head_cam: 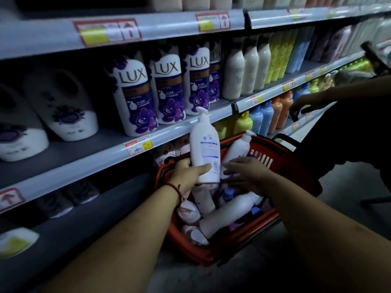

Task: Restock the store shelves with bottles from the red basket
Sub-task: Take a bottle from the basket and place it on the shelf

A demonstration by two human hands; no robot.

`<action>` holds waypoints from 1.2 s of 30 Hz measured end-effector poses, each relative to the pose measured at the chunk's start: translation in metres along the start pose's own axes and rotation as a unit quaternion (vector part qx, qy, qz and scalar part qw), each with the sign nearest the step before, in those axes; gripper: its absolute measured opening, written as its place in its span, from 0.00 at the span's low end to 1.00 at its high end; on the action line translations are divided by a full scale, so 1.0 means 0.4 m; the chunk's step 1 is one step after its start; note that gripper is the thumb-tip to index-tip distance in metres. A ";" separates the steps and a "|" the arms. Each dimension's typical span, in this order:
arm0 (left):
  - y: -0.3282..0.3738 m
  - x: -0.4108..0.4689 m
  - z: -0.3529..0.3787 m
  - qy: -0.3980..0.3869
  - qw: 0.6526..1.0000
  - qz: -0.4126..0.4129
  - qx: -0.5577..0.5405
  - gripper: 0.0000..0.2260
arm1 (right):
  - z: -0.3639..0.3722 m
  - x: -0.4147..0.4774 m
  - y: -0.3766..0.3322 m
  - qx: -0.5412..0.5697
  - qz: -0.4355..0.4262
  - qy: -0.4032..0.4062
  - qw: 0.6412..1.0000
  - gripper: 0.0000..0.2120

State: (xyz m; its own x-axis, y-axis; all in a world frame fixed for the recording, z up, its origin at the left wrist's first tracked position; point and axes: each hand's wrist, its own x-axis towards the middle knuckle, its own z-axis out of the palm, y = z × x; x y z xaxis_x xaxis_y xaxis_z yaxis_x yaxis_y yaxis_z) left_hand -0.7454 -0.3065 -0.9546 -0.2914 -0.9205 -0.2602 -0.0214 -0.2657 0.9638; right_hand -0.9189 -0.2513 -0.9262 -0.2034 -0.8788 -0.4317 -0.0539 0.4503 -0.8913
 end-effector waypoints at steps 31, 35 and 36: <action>0.091 -0.217 -0.322 0.128 0.988 0.076 0.034 0.31 | 0.446 -0.119 -0.137 0.144 -0.157 -0.072 0.974 0.11; 0.121 -0.226 -0.342 0.107 0.982 0.072 -0.140 0.35 | 0.452 -0.118 -0.130 0.107 -0.145 -0.084 0.980 0.10; 0.127 -0.230 -0.349 0.089 0.979 0.074 -0.167 0.35 | 0.452 -0.119 -0.130 0.108 -0.135 -0.103 0.980 0.13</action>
State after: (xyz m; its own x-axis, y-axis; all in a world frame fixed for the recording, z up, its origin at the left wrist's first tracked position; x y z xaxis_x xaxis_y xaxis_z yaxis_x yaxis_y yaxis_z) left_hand -0.5860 -0.2754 -0.8897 -0.0953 -0.9834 -0.1547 0.3313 -0.1779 0.9266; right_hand -0.7298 -0.2614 -0.8844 -0.0083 -0.9843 -0.1763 0.1338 0.1736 -0.9757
